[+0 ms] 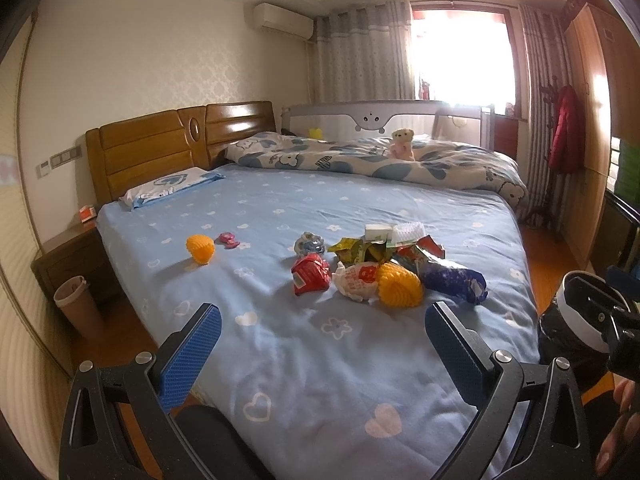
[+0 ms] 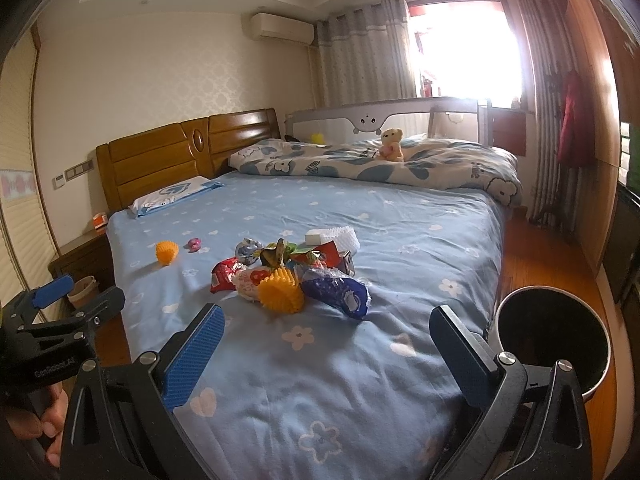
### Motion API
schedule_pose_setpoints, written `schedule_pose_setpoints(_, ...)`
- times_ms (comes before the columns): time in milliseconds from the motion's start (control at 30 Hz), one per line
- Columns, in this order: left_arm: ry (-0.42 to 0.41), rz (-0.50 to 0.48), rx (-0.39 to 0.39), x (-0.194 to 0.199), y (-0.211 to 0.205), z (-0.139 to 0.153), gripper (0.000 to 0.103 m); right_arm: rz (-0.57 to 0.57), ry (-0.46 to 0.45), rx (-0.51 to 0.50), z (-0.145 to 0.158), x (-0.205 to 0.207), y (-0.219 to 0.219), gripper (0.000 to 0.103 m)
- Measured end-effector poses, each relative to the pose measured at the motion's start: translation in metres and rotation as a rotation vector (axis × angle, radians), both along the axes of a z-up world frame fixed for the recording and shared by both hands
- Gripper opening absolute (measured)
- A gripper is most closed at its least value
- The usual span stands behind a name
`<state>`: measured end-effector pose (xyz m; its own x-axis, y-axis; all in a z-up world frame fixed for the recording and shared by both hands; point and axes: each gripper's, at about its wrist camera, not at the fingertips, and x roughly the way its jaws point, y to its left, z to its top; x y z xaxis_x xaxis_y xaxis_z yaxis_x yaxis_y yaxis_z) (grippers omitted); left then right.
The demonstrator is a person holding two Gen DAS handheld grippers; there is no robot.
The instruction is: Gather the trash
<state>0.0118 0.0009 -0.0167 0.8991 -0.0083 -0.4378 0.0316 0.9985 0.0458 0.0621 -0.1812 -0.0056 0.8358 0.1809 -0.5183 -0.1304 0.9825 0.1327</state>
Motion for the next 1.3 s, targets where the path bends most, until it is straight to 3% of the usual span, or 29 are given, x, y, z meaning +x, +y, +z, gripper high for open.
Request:
schedule_pose_setpoints(533,0.038,-0.027,-0.002,0.012,-0.005,-0.004,0.103,0.017,0.033,0.02,-0.008,0.01,-0.007,0.103)
schedule_pose_setpoints(767,0.093,-0.039,0.016,0.033,-0.007,-0.01,0.102,0.065,0.1,0.036,-0.021,0.034,-0.009,0.103)
schedule_pose_setpoints(1167,0.256,-0.097,0.017,0.117,-0.017,-0.03,0.102,0.085,0.231,0.038,-0.058,0.104,-0.021,0.102)
schedule_pose_setpoints(1300,0.298,-0.118,0.011,0.151,-0.024,-0.039,0.101,0.083,0.283,0.058,-0.074,0.131,-0.028,0.096)
